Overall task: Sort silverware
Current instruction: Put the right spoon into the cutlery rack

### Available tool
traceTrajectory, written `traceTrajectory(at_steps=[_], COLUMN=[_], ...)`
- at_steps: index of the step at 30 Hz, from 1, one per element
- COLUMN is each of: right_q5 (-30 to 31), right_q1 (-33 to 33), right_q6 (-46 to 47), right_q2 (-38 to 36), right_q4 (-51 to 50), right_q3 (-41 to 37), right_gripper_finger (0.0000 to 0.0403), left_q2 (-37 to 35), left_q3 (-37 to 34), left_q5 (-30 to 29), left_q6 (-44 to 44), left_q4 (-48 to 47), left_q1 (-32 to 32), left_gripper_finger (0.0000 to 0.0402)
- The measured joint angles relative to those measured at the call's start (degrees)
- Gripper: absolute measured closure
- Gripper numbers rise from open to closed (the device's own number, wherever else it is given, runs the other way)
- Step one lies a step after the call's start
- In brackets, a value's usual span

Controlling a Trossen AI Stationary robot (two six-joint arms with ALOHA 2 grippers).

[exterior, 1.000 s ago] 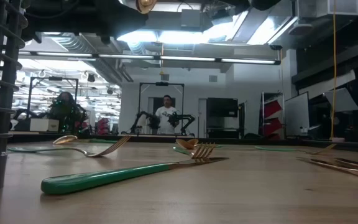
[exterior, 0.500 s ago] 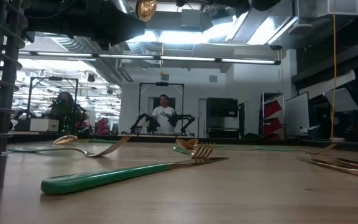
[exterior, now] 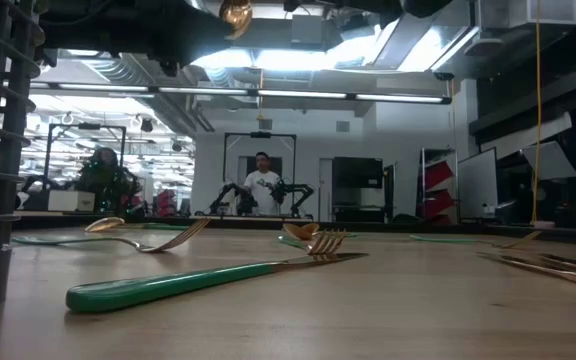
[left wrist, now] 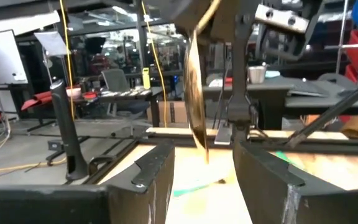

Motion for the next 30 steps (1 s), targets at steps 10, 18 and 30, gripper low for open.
traceTrajectory(at_steps=[10, 18, 30], right_q5=[0.0, -0.1, -0.1], right_q1=[0.0, 0.0, 0.0], right_q6=[0.0, -0.1, -0.3], right_q2=[0.0, 0.0, 0.0], right_q4=[0.1, 0.1, -1.2], right_q3=[0.0, 0.0, 0.1], right_gripper_finger=[0.0398, 0.0398, 0.0397], left_q2=[0.0, 0.0, -1.9], left_q3=[0.0, 0.0, 0.0], left_q5=[0.0, -0.2, -1.9], left_q6=[0.5, 3.0, 5.4], left_q4=[0.1, 0.1, -1.4], left_q1=[0.1, 0.1, 0.1], left_gripper_finger=[0.0286, 0.0377, 0.0395])
